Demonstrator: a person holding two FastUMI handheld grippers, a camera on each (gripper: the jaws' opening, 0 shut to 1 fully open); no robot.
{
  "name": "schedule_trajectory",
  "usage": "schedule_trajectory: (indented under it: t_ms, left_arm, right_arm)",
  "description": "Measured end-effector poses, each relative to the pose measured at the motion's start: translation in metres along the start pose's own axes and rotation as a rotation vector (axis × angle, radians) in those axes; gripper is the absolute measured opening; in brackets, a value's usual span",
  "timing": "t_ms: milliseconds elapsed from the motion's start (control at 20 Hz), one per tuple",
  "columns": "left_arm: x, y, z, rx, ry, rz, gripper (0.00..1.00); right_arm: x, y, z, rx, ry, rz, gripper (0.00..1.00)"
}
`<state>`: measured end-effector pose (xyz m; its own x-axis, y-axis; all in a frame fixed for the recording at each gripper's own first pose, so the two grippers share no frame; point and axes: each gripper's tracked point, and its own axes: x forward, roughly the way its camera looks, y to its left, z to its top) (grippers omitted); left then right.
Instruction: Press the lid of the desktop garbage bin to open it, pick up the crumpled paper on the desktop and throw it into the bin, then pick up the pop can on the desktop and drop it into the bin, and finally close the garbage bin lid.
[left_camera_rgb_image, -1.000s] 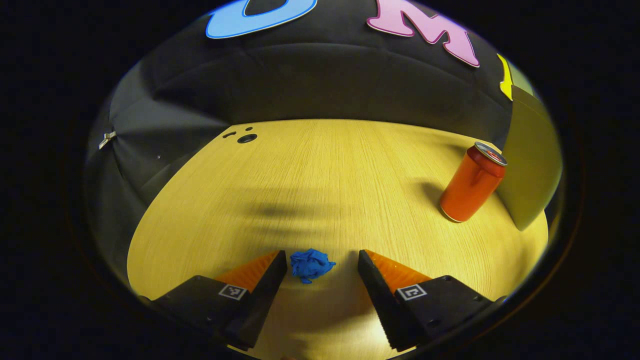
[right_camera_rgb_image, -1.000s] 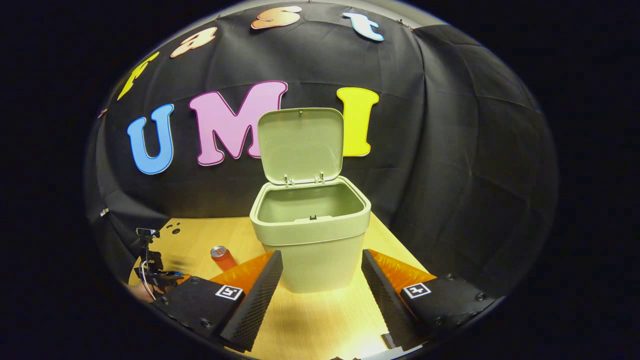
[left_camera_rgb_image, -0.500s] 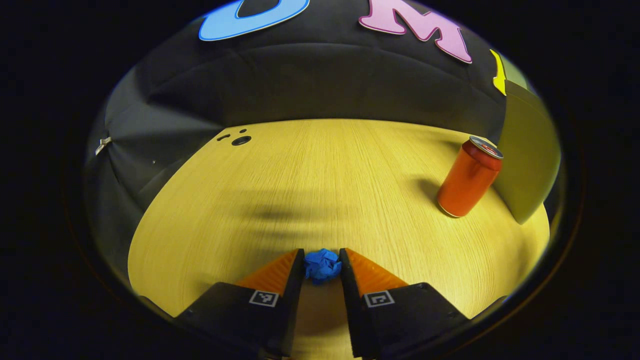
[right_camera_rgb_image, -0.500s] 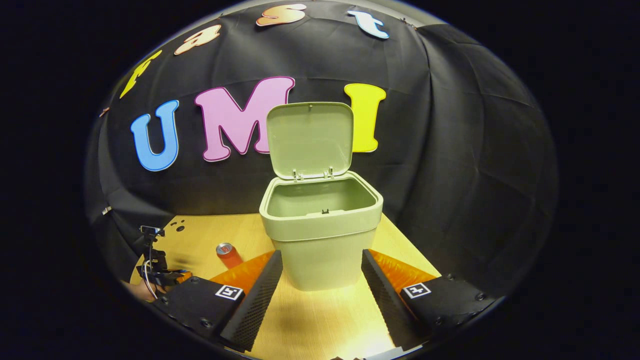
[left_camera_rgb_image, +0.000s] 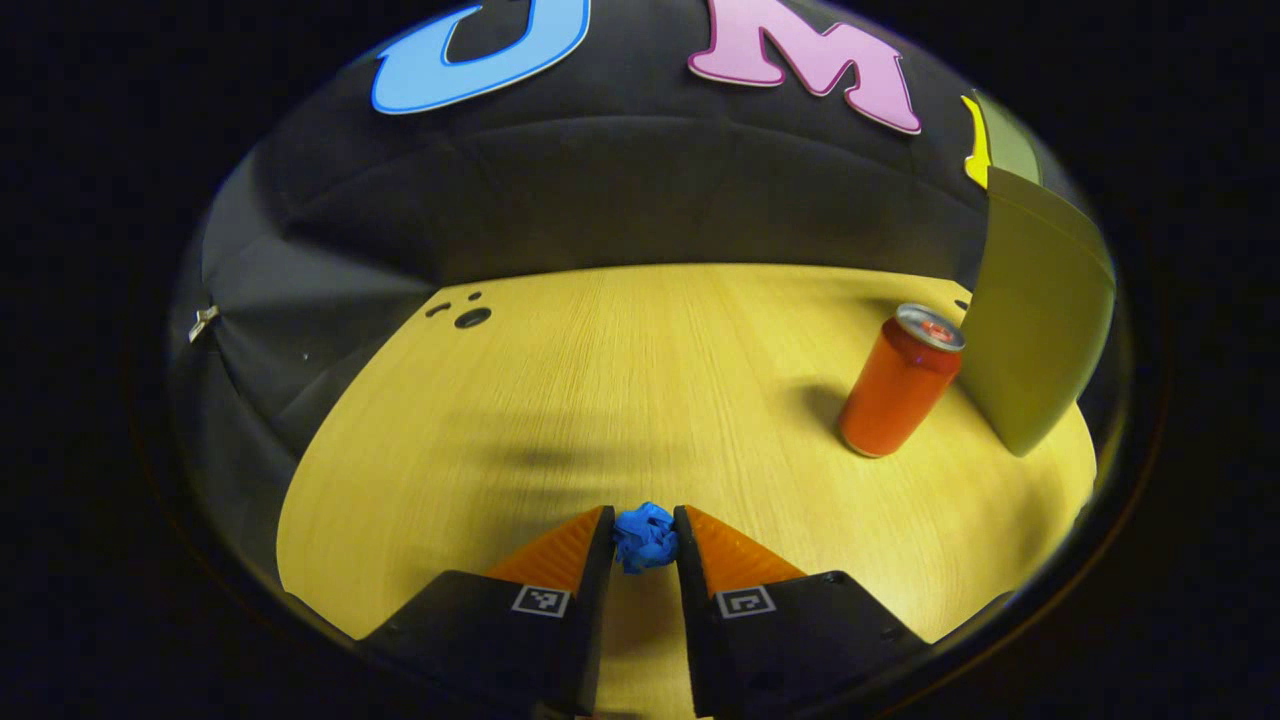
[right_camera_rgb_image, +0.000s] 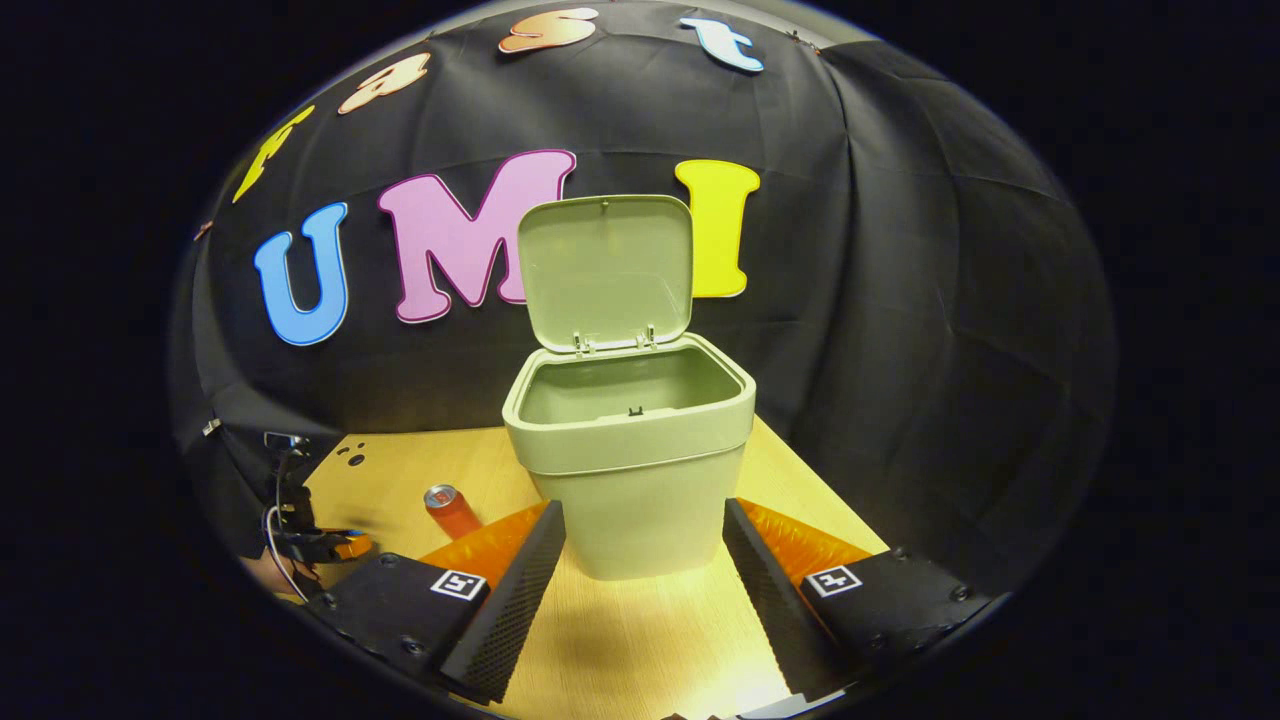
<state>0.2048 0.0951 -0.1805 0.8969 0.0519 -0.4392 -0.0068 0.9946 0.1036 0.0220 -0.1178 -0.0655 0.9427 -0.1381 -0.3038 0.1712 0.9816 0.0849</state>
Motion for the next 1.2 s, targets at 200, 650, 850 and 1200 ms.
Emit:
schedule_trajectory:
  t_ms: [200, 650, 850, 1200]
  left_arm:
    - [-0.026, -0.017, 0.046, 0.003, -0.078, -0.051, 0.36]
    - [-0.093, -0.101, 0.161, 0.095, -0.266, -0.242, 0.39]
    - [-0.125, -0.157, 0.196, 0.122, -0.334, -0.363, 0.38]
    - [-0.159, -0.259, 0.248, 0.18, -0.419, -0.557, 0.39]
  right_arm:
    - [0.001, -0.01, -0.006, 0.02, -0.001, -0.015, 0.99]
    - [0.012, -0.023, -0.026, 0.05, 0.025, -0.022, 0.99]
    - [0.021, -0.028, -0.028, 0.053, 0.032, -0.023, 0.99]
    - [0.042, -0.04, -0.033, 0.056, 0.063, -0.017, 1.0]
